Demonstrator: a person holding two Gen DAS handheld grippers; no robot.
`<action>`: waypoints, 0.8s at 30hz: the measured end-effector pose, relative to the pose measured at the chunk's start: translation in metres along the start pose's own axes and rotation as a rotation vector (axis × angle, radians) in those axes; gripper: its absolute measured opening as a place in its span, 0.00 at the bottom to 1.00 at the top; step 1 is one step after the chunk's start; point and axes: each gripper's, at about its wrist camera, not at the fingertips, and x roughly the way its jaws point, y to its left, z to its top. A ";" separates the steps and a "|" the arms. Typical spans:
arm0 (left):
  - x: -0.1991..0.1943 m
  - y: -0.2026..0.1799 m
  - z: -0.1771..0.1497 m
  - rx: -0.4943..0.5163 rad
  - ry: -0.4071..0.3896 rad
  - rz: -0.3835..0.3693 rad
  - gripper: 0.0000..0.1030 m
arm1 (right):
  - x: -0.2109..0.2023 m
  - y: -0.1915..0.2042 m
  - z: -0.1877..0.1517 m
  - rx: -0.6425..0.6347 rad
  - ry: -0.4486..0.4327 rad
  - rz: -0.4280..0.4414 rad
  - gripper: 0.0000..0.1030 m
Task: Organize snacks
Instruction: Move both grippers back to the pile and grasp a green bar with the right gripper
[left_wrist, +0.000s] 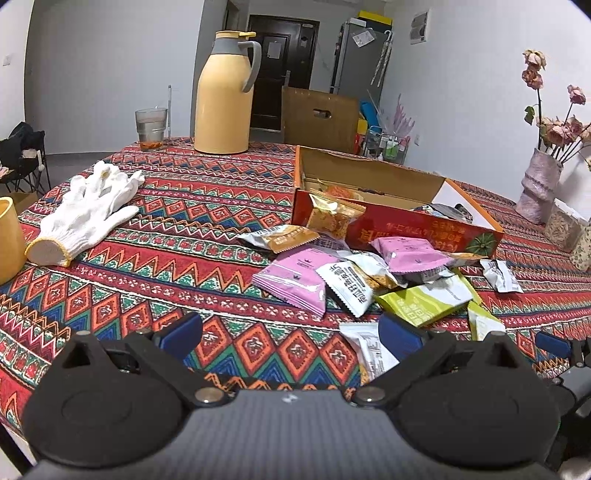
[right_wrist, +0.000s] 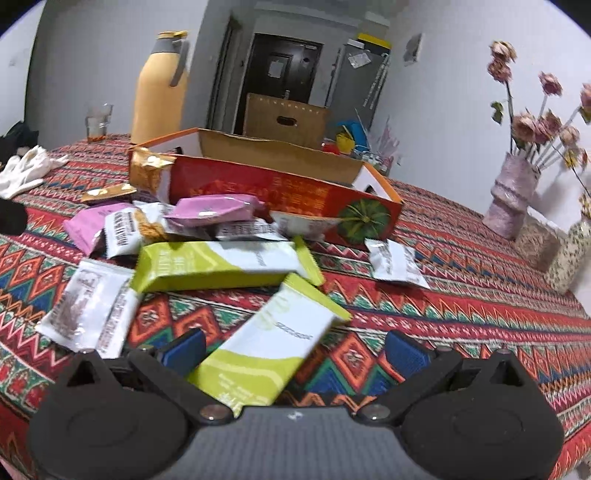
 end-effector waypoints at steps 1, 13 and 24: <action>0.000 -0.001 -0.001 0.001 0.001 0.000 1.00 | 0.001 -0.004 -0.001 0.016 0.004 0.001 1.00; 0.010 -0.015 -0.007 0.025 0.031 -0.007 1.00 | 0.008 -0.038 -0.012 0.197 0.034 0.112 0.49; 0.024 -0.030 -0.011 0.052 0.076 0.001 1.00 | -0.003 -0.050 -0.012 0.234 -0.037 0.137 0.35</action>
